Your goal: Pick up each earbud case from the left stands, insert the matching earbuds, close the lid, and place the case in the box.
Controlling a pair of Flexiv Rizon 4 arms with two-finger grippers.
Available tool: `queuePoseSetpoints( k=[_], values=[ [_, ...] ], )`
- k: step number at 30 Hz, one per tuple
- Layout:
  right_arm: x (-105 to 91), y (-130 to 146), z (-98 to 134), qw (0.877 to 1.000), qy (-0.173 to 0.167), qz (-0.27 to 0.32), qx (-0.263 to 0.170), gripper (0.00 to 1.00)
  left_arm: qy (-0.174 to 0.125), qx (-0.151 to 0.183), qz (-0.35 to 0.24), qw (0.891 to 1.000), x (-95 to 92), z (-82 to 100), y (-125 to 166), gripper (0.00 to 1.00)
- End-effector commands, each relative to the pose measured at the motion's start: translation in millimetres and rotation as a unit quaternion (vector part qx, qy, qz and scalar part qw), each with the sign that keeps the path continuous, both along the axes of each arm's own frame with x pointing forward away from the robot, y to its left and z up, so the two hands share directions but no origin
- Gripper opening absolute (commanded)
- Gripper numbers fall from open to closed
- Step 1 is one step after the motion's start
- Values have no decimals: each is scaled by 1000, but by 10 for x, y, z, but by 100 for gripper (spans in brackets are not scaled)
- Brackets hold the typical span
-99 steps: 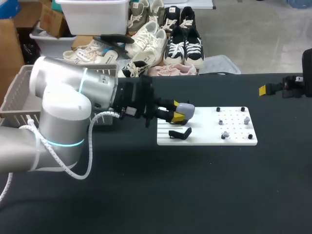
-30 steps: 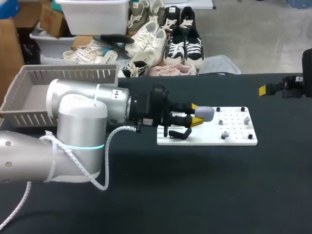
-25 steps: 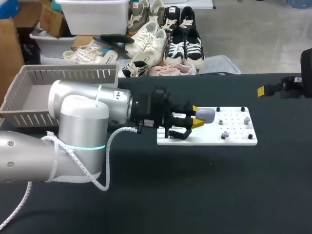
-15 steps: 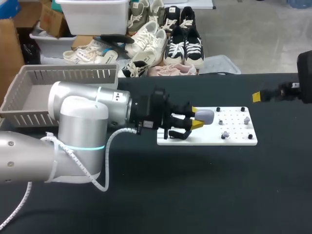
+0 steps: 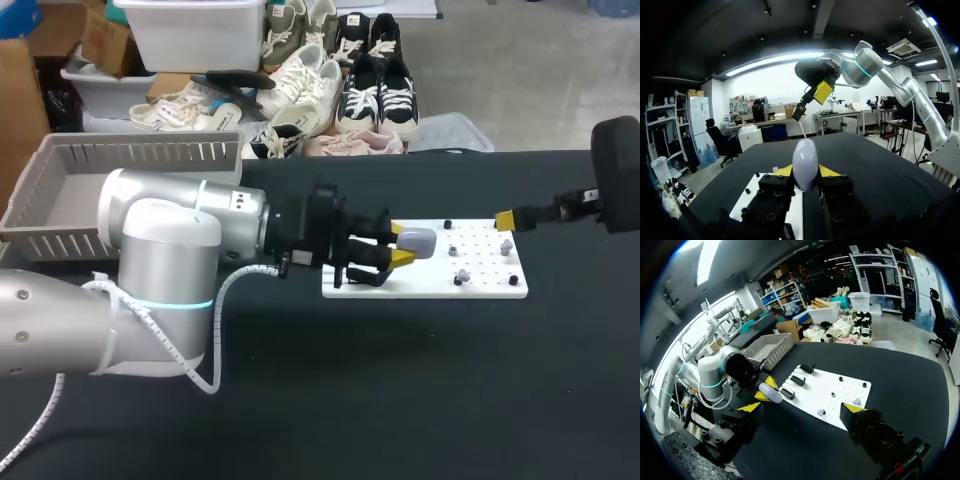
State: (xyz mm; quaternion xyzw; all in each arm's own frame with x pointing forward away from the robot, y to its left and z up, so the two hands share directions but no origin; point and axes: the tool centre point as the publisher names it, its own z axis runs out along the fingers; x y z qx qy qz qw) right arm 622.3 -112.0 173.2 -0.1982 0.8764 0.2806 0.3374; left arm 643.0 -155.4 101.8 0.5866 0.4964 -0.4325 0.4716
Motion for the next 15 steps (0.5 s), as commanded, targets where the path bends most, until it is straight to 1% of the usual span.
queuePoseSetpoints(
  k=[1, 7, 15],
  values=[
    [-106, 74, -30, 1000, 0, 4, 7, 100, -1, -1, 0, 1000, 3, -9, -1, 0],
    [-180, 262, -134, 1000, 10, 17, 7, 100, -1, -1, 0, 1000, 3, -9, -1, 0],
    [-175, 480, -249, 999, 19, 33, -4, 100, -1, -1, 0, 1000, 3, -9, -1, 0]
  ],
)
